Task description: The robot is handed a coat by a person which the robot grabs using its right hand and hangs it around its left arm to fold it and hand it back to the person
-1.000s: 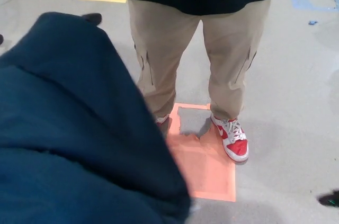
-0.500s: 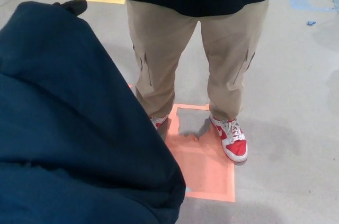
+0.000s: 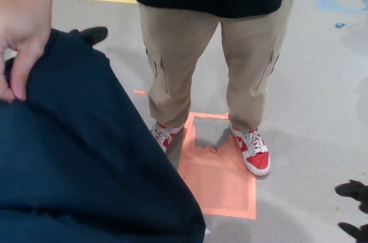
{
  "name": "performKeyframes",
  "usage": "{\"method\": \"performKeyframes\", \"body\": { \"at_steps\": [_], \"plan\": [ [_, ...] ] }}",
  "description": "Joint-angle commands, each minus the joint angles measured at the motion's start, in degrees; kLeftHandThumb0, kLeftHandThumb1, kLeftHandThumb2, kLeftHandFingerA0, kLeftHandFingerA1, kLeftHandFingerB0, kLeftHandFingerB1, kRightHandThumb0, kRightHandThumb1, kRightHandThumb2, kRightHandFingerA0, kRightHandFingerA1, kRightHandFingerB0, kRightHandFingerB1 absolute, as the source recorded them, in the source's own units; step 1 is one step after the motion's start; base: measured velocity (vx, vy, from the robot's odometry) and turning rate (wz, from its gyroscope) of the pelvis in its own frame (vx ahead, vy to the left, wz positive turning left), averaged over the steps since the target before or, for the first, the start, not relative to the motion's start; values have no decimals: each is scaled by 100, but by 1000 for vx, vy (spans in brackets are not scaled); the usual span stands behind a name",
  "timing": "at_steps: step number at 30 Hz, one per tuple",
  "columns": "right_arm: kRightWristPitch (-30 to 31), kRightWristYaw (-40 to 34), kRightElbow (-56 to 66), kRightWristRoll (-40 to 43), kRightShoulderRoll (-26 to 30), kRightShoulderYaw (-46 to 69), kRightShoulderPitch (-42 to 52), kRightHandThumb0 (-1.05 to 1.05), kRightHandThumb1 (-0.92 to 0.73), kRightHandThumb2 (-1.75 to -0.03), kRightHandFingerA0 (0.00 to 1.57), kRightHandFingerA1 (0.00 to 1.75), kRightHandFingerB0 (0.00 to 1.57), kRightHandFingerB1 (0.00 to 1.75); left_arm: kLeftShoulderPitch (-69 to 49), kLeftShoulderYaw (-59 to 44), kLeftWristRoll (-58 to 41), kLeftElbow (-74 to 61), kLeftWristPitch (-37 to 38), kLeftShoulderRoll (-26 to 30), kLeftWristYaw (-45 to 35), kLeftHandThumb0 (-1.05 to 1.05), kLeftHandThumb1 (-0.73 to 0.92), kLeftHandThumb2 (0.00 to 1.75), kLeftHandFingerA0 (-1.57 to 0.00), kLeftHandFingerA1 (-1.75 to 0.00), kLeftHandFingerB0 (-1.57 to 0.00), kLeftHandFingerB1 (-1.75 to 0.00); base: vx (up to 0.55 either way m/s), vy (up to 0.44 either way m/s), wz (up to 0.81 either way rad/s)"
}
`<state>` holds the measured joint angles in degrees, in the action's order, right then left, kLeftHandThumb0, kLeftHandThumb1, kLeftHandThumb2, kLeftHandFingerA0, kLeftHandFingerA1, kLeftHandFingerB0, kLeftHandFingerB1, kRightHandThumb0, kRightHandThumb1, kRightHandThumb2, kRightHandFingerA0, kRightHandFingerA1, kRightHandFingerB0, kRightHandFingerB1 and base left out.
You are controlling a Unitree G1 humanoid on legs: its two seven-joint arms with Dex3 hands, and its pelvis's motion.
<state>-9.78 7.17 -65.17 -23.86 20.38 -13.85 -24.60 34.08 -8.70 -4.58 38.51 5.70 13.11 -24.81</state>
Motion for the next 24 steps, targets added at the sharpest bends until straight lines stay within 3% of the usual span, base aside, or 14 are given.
{"method": "performKeyframes", "body": {
  "at_steps": [1, 2, 5, 6, 7, 8, 9, 10, 15, 16, 24],
  "plan": [
    [276, -1045, -611, -157, -131, -45, 282, -29, -54, -105, 6, 50, 6, 48, -659, 82, -117, -862, 98, 171, -209, -71, 81, 65, -29, -33, -21, -31, 0, 0, 0],
    [234, -1110, -655, -180, -96, -60, 313, -53, -77, -63, 19, 30, 20, 29, -708, 104, -106, -915, 131, 180, -215, -71, 81, 65, -28, -33, -21, -31, 0, 0, 0],
    [201, -1042, -754, -16, -74, 74, 282, -51, -76, -63, 17, 30, 21, 29, -810, 0, -317, -1109, -112, 141, -222, -67, 81, 64, -29, -33, -21, -30, 0, 0, 0],
    [175, -1054, -776, 9, -101, 94, 291, -28, -55, -105, 6, 50, 6, 48, -858, -4, -317, -1161, -140, 156, -210, -67, 81, 64, -30, -33, -21, -30, 0, 0, 0],
    [164, -1074, -798, 18, -134, 104, 293, -28, -55, -105, 6, 50, 6, 48, -905, -4, -307, -1212, -157, 179, -197, -67, 81, 64, -30, -33, -21, -30, 0, 0, 0],
    [186, -1049, -803, 67, -183, 151, 237, -28, -54, -104, 6, 50, 6, 48, -873, -8, -281, -1164, -94, 232, -213, -66, 82, 65, -29, -33, -20, -30, 0, 0, 0],
    [187, -1030, -813, 88, -208, 179, 209, -52, -73, -62, 18, 31, 22, 29, -854, -9, -269, -1139, -62, 266, -226, -66, 82, 65, -28, -33, -20, -30, 0, 0, 0],
    [178, -1019, -821, 88, -213, 190, 204, -52, -73, -62, 18, 31, 22, 29, -844, -9, -269, -1126, -50, 280, -235, -66, 82, 65, -28, -33, -20, -30, 0, 0, 0],
    [184, -929, -853, 187, -240, 307, 311, -49, -74, -63, 17, 30, 21, 29, -885, -64, -357, -1147, -165, 336, -257, -66, 80, 64, -28, -33, -21, -31, 0, 0, 0],
    [185, -913, -856, 228, -240, 353, 335, -27, -56, -105, 6, 50, 6, 48, -880, -67, -369, -1130, -176, 331, -253, -65, 80, 64, -28, -33, -22, -31, 0, 0, 0],
    [85, -798, -901, 320, -201, 477, 378, -25, -56, -105, 9, 51, 9, 49, -912, -27, -324, -1006, -77, 339, -228, -64, 80, 64, -27, -34, -21, -31, 0, 0, 0]
  ]
}}
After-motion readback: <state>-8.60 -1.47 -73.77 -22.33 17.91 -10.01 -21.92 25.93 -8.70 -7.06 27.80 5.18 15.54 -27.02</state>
